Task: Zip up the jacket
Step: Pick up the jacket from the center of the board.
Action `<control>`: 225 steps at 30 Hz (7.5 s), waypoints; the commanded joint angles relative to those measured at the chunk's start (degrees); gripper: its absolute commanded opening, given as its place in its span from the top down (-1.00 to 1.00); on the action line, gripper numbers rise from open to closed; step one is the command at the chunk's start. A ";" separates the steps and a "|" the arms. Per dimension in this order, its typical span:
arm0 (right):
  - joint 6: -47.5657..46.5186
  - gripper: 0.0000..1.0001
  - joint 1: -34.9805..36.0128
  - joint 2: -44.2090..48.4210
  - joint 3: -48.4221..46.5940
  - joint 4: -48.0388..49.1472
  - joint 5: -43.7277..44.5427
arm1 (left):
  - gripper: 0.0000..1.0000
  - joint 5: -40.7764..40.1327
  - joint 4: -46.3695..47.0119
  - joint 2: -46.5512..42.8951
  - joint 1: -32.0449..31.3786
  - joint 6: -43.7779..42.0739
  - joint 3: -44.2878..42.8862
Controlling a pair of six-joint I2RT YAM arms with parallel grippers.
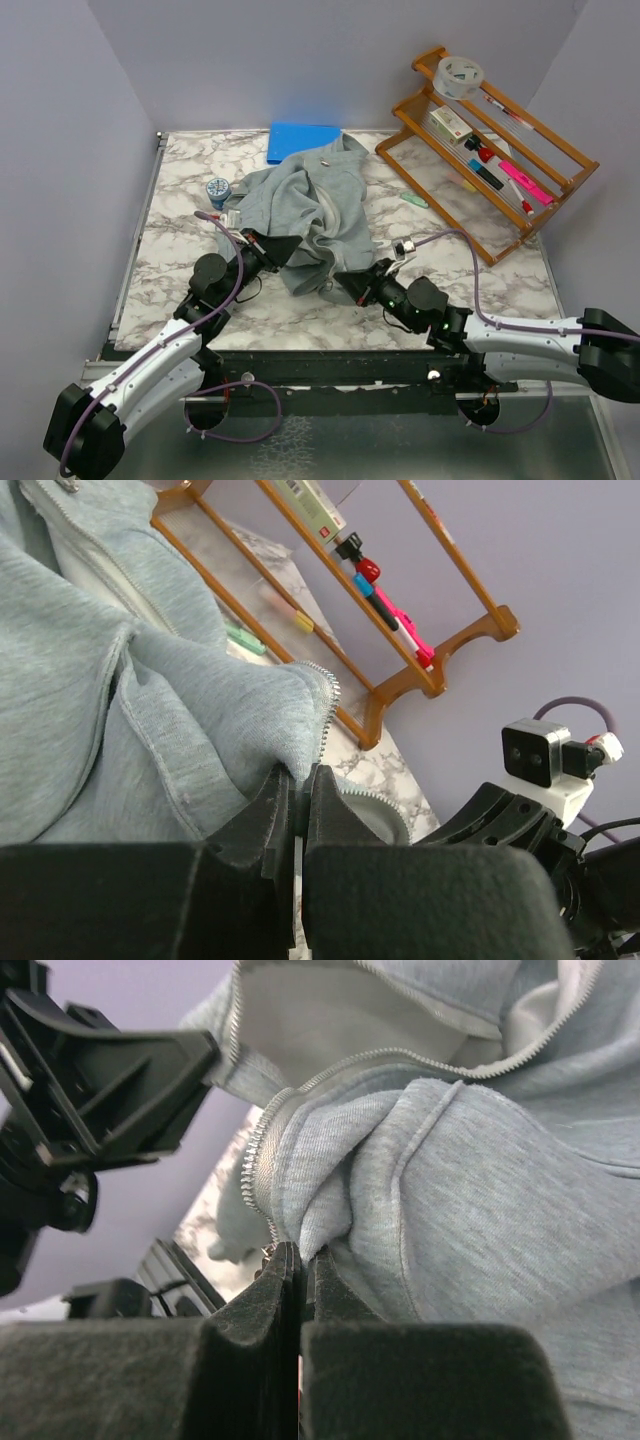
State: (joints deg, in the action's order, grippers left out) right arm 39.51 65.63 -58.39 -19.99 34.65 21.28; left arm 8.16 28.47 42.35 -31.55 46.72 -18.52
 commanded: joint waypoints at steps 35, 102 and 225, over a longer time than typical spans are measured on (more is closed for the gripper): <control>11.74 0.99 -0.23 -17.61 -9.14 27.43 7.77 | 1.00 7.70 10.25 1.77 0.17 4.12 -0.46; 15.15 0.99 -0.67 -7.17 -11.01 -21.45 10.47 | 1.00 -12.19 -0.92 2.66 0.17 2.49 5.32; -37.10 0.99 -5.68 -16.17 -23.13 -15.49 -5.08 | 1.00 -11.67 -4.10 -1.47 0.35 -1.19 0.58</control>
State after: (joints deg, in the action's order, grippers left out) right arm 4.27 59.66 -73.93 -40.58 15.09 14.94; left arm -3.03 22.63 41.10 -31.55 45.82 -15.77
